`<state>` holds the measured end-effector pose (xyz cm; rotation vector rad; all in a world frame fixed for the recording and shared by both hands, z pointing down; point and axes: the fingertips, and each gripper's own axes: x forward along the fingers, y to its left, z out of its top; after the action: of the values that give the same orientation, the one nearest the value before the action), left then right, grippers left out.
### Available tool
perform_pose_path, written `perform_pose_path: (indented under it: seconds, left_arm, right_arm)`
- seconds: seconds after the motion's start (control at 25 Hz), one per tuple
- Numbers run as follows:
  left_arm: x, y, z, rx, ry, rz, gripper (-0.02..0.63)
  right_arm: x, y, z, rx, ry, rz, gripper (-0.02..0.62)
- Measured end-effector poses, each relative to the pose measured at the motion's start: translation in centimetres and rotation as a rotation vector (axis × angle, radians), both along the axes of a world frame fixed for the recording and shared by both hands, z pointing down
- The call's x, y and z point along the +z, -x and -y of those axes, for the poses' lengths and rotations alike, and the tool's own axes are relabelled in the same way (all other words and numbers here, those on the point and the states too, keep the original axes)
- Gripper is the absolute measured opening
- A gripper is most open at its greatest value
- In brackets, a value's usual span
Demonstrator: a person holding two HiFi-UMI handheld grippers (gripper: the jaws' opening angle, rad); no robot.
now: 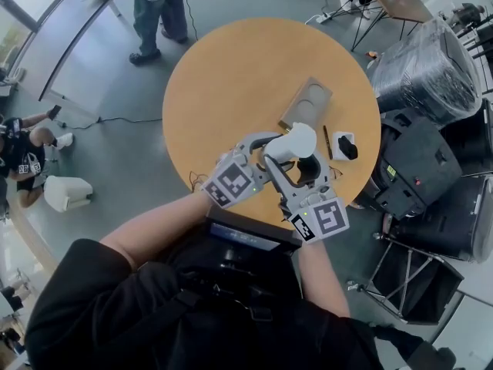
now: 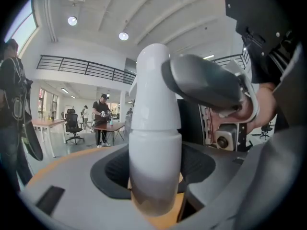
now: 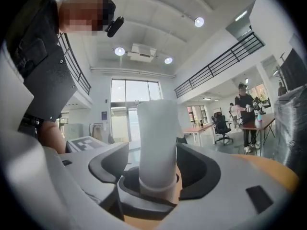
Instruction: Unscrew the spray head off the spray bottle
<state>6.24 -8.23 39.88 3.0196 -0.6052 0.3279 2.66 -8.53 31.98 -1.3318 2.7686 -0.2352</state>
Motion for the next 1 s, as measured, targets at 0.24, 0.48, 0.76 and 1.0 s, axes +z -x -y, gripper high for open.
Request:
perform_pose_path:
  seconds: [0.24,0.48,0.76,1.0]
  left_arm:
    - [0.4,-0.7,-0.7,0.027,-0.008,0.009,0.305]
    - [-0.3,-0.3,-3.0,0.274,0.004,-0.076,0.305]
    - [-0.1,0.8,-4.0,0.372,-0.004,-0.080,0.305]
    - [0.4,1.2,-4.0,0.336,0.010,-0.092,0.305]
  right_arm:
    - [0.0,-0.5,0.8,0.016,-0.014,0.003,0.244]
    - [-0.7,1.1,-1.3,-0.270,-0.056,0.014,0.242]
    - [-2.3,1.7,-2.2,-0.385,-0.097,0.025,0.242]
    - [-4.4,2.1,-2.0,-0.392,-0.094,-0.002,0.242]
